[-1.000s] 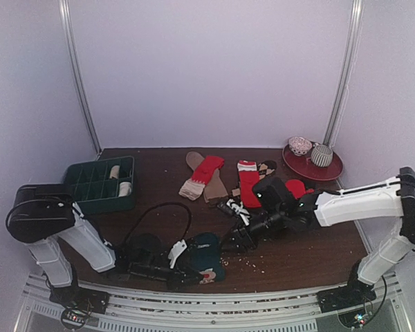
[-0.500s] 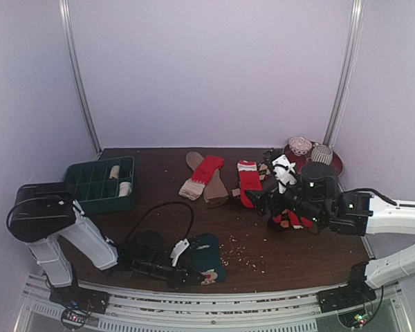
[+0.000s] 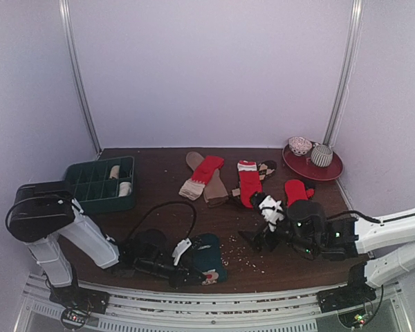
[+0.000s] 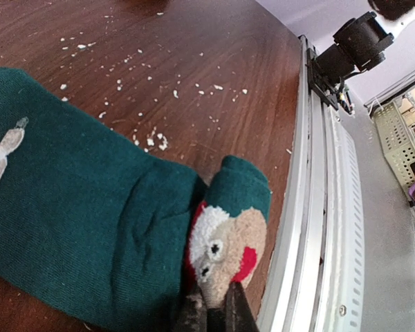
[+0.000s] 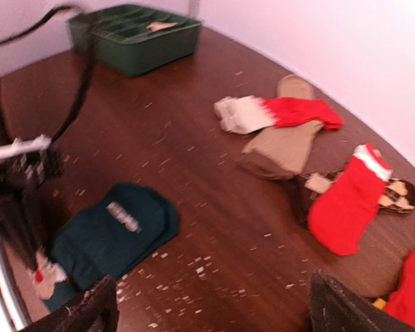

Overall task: Roll the socks
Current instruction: Roll a pair of socks at the center of the board.

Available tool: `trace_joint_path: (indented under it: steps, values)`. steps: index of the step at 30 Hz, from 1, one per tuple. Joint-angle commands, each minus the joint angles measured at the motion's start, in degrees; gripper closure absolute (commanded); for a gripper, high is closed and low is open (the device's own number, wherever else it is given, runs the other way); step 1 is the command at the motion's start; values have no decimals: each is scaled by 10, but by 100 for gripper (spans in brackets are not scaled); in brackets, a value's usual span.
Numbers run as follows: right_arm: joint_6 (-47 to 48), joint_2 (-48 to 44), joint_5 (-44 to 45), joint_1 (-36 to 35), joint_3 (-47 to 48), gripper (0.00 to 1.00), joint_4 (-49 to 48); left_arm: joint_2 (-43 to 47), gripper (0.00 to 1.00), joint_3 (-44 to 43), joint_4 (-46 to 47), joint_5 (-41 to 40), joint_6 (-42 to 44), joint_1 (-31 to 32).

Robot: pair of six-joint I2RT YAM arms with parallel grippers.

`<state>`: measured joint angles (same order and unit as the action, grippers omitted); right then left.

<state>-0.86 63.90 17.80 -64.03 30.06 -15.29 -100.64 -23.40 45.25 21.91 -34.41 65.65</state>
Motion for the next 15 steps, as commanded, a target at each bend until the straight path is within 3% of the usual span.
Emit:
trace_joint_path:
  steps: [1, 6, 15]
  values:
    - [35, 75, -118, -79, -15, 5, -23, -23, 100, 20, -131, -10, 2, -5]
    - [99, 147, -132, -166, 1, 8, -50, -28, 100, 19, -132, -9, 1, -6]
    - [200, 232, -128, -180, 41, 11, -83, -25, 100, 22, -140, -6, 1, -6]
